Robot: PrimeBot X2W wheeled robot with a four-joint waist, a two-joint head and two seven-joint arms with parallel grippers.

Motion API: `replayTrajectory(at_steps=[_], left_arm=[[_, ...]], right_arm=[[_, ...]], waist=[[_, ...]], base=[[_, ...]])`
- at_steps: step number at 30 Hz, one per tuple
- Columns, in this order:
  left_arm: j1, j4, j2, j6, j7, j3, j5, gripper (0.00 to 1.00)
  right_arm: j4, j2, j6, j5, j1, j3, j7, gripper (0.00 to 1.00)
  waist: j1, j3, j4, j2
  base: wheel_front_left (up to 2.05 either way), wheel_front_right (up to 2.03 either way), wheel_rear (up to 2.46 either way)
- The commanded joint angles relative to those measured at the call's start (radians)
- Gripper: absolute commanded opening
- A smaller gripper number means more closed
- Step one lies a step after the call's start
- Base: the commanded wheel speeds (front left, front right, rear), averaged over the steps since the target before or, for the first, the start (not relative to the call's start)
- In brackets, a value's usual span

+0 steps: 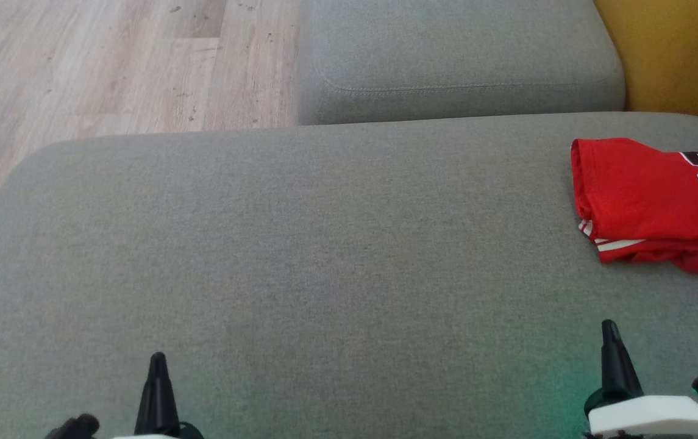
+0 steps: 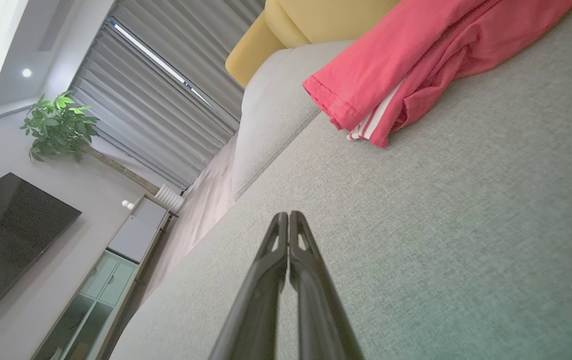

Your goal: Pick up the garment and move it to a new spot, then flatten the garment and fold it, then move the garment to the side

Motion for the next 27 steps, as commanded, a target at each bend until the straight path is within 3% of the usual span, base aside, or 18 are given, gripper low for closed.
replayTrajectory(at_steps=[1, 27], left_arm=[[-0.055, -0.023, 0.011, -0.011, 0.006, 0.032, -0.032, 0.00], [-0.142, 0.024, 0.013, -0.052, 0.079, 0.099, -0.353, 0.00]], right_arm=[[-0.026, -0.023, 0.000, 0.031, -0.051, 0.000, 0.006, 0.00], [-0.016, -0.027, 0.000, 0.324, -0.125, -0.032, 0.079, 0.00]], waist=[[-0.0001, 0.001, -0.001, 0.0000], [-0.0001, 0.017, -0.021, 0.0000]], base=[[0.00, 0.00, 0.00], [0.00, 0.00, 0.00]])
